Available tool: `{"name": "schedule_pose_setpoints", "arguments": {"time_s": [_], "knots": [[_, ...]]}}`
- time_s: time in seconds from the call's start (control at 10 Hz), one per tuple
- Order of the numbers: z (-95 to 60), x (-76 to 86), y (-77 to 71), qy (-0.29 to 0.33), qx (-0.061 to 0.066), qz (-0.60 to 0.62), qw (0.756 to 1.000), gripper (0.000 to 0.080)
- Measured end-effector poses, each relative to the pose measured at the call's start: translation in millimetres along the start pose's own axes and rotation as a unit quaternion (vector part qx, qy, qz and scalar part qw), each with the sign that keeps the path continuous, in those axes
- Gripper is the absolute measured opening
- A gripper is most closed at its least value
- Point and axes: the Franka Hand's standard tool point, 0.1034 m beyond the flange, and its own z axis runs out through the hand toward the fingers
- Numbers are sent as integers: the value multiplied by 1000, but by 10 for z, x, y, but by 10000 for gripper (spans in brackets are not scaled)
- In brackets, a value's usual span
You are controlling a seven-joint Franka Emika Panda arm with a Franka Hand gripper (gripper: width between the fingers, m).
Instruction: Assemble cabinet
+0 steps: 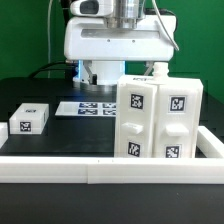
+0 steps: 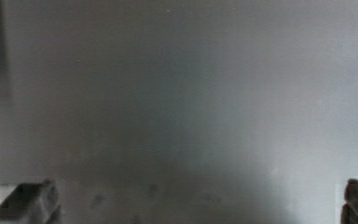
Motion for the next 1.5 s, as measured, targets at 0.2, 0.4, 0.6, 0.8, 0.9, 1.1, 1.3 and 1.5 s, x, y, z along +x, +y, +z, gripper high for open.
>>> {"name": "schedule_pose_setpoints", "arguments": {"time_s": [0.2,0.4,0.6,0.8,0.9,1.1,1.3,1.5], "knots": [[30,-103,289,-6,-3,19,1000,797],[107,-296,710,-15,-5,-2,1000,797],[213,-463,1181,-19,-4,-15,1000,797],[288,-559,1444,-23,-7,-26,999,797],[334,-617,1549,-26,-8,-27,999,797],[416,-668,1661,-31,-10,-27,999,797],[501,-694,1654,-35,-12,-29,999,797],[588,-724,1637,-41,-12,-31,999,797]]}}
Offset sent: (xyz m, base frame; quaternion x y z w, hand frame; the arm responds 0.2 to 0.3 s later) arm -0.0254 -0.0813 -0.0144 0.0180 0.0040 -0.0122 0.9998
